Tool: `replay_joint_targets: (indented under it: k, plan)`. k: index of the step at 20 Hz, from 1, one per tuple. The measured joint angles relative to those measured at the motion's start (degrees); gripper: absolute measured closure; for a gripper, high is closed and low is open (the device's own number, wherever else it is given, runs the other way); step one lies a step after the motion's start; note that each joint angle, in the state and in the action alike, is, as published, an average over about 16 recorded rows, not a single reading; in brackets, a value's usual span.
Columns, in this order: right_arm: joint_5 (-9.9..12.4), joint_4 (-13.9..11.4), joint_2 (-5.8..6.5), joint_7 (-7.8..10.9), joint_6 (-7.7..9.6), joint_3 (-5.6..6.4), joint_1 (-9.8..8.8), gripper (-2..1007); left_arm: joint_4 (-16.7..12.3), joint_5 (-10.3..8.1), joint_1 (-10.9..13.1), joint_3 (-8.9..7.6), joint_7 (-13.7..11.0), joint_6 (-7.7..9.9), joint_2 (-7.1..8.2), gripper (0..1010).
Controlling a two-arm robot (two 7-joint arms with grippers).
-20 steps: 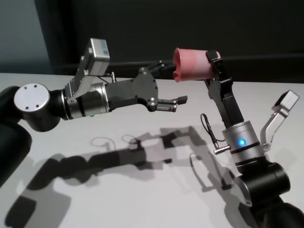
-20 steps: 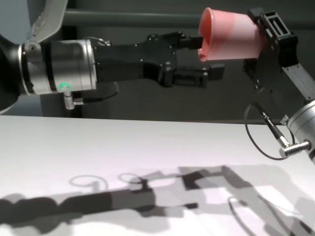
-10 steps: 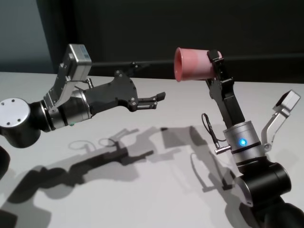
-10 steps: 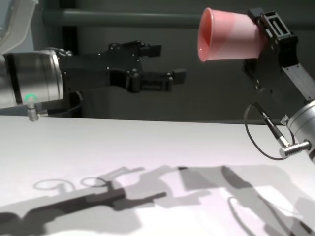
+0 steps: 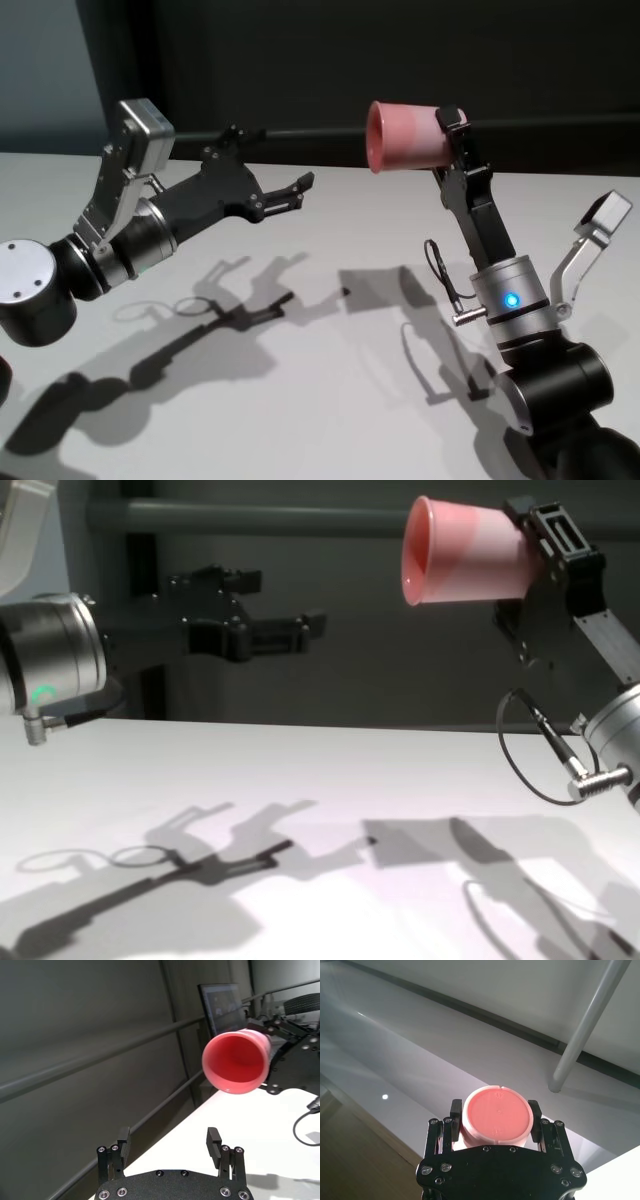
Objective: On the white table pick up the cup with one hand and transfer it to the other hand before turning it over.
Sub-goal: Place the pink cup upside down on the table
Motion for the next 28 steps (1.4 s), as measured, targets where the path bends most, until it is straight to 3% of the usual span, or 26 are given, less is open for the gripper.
replay_joint_targets:
  k: [6,12,18,28]
  plan:
    - [0.0,0.0,0.00,0.00,0.00,0.00,0.00,244,-3.5,1.94,4.3,-2.88,8.3,1.36,-0.80,9]
    - [0.0,0.0,0.00,0.00,0.00,0.00,0.00,244,-6.0,2.94,8.5,-5.63,14.8,2.18,-2.15,9]
    - [0.0,0.0,0.00,0.00,0.00,0.00,0.00,244,-7.0,2.66,11.8,-7.88,18.3,2.40,-3.77,9]
    - [0.0,0.0,0.00,0.00,0.00,0.00,0.00,244,-7.1,1.25,16.6,-10.80,21.2,1.57,-6.54,9]
